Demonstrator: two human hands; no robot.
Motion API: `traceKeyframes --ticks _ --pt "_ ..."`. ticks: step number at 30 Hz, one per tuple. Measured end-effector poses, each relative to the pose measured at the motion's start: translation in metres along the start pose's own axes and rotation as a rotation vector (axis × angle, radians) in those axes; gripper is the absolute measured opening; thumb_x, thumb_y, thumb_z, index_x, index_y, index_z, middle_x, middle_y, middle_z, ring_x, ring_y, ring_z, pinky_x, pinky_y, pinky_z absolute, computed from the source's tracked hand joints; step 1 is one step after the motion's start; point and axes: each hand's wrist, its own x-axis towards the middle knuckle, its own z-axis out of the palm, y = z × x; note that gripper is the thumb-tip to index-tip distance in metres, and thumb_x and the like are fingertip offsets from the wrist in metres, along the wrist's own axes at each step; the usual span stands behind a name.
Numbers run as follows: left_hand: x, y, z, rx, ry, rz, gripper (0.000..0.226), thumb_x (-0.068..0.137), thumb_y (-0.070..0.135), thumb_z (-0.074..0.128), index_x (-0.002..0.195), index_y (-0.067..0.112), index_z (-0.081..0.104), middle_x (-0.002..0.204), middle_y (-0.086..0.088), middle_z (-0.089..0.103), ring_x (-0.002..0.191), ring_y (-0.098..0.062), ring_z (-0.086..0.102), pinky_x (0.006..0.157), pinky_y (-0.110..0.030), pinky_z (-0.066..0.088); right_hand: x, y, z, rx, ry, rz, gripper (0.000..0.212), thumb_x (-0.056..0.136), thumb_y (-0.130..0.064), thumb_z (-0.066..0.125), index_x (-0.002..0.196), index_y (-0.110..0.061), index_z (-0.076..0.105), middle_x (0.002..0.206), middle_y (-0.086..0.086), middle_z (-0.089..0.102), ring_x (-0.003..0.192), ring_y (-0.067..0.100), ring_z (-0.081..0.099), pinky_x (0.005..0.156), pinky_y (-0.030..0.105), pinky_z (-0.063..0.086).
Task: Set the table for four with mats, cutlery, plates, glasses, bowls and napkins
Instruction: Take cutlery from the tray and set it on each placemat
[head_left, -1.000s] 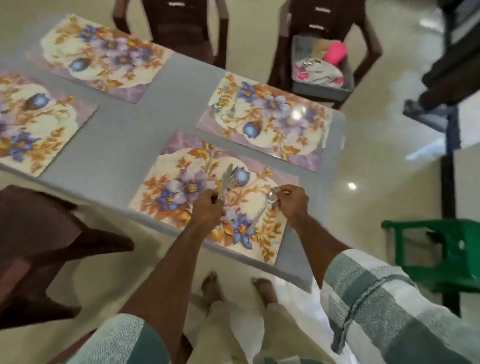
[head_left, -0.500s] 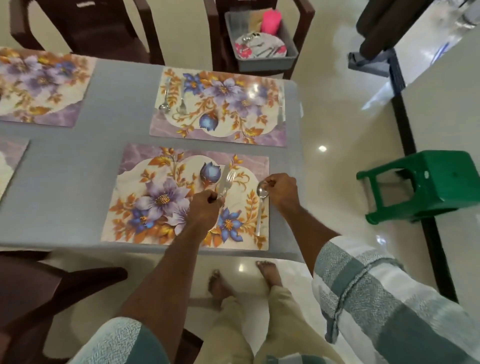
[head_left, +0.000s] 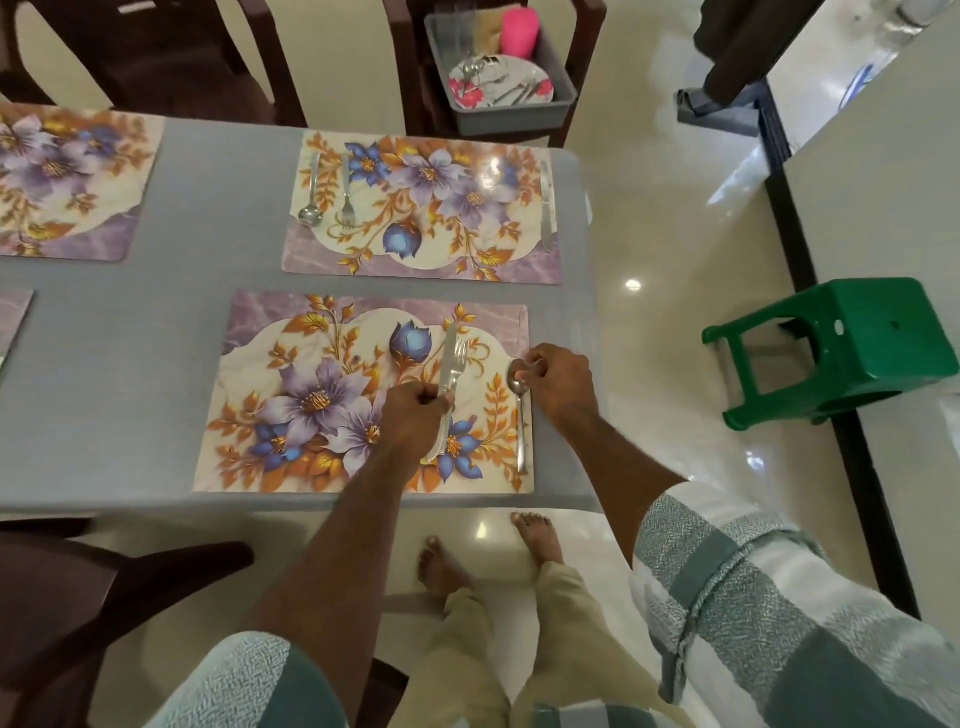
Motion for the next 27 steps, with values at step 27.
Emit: traceKeyframes --ticks 27 --pt "0.0 0.001 0.009 0.004 0.02 0.018 0.012 0.083 0.012 0.074 0.072 0.016 0.075 0.076 -0.001 0.075 0.074 -0.019 0.068 0.077 -0.035 0.053 -0.05 -0.024 0.026 0.39 -0.167 0.26 0.011 0.091 -0.022 0.073 0.091 -0.012 0.078 0.081 0.006 0.075 0.076 0.02 0.071 0.082 0.038 0.061"
